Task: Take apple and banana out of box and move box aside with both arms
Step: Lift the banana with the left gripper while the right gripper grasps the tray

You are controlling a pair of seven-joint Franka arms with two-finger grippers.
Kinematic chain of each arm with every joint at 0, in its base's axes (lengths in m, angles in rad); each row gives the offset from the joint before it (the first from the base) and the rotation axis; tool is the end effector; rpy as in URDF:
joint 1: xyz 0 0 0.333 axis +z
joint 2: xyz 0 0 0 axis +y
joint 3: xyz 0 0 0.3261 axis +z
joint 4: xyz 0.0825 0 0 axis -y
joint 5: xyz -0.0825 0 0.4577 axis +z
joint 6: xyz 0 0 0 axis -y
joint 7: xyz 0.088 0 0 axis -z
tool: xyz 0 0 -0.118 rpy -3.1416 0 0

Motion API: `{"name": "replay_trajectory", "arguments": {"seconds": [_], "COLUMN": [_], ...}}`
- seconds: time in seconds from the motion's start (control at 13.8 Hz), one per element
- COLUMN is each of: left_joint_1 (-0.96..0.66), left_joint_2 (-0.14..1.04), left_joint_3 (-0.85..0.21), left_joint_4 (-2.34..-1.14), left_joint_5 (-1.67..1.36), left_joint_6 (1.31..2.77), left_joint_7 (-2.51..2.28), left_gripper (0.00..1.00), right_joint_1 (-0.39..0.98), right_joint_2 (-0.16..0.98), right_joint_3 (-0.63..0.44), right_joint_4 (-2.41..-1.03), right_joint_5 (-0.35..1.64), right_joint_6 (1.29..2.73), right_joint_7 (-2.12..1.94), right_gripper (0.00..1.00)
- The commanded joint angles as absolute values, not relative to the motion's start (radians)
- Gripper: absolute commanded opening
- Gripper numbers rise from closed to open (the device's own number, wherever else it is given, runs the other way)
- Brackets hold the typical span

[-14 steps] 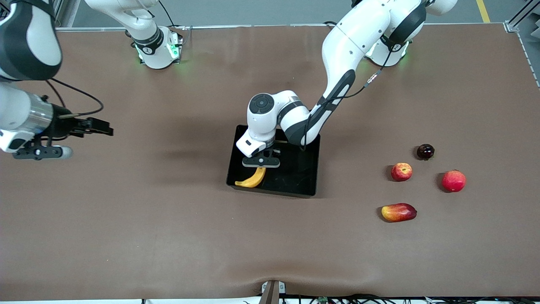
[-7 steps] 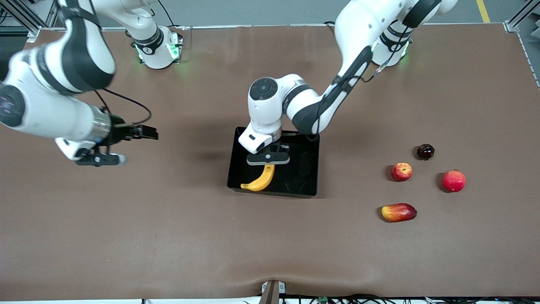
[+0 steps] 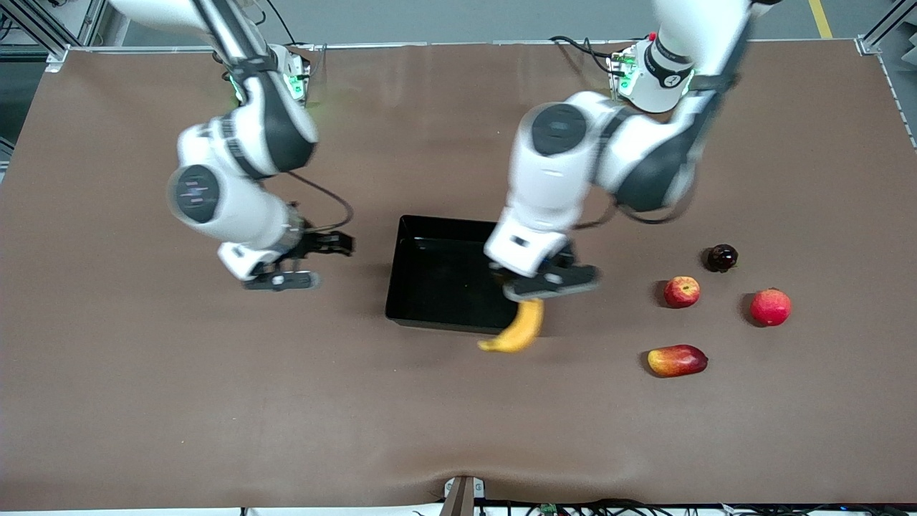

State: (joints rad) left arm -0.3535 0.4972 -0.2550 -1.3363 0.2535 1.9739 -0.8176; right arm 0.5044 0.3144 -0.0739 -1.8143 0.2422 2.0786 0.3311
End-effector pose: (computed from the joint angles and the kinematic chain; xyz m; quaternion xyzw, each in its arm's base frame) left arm 0.6826 -0.4072 0.4466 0.9916 0.0829 0.0988 0.0046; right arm 0.6238 0.3049 0.3247 -0.9954 0.0104 0.0567 0.0772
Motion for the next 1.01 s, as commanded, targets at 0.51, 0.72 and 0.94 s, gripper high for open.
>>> {"name": "replay_trajectory", "arguments": {"seconds": [0.51, 0.72, 0.94], "left_joint_1": [-0.068, 0.046, 0.153], "left_joint_2": [0.54, 0.598, 0.675], "left_joint_3": [-0.253, -0.253, -0.253], "left_joint_4": [-1.405, -1.407, -1.41], "left_joint_5": [0.323, 0.38, 0.387], "left_joint_6": [1.934, 2.008, 2.132], "left_joint_7": [-0.415, -0.388, -0.384], "left_gripper": [0.0, 0.0, 0.0], "right_joint_1": [0.659, 0.68, 0.672], "right_joint_2": [0.5, 0.523, 0.523], "right_joint_3": [-0.086, -0.091, -0.091], "right_joint_4": [-1.816, -1.821, -1.821], "right_joint_5": [0.252, 0.219, 0.219], "right_joint_6": [2.336, 2.356, 2.355], "right_joint_7": [0.506, 0.52, 0.526], "right_gripper": [0.87, 0.08, 0.0]}}
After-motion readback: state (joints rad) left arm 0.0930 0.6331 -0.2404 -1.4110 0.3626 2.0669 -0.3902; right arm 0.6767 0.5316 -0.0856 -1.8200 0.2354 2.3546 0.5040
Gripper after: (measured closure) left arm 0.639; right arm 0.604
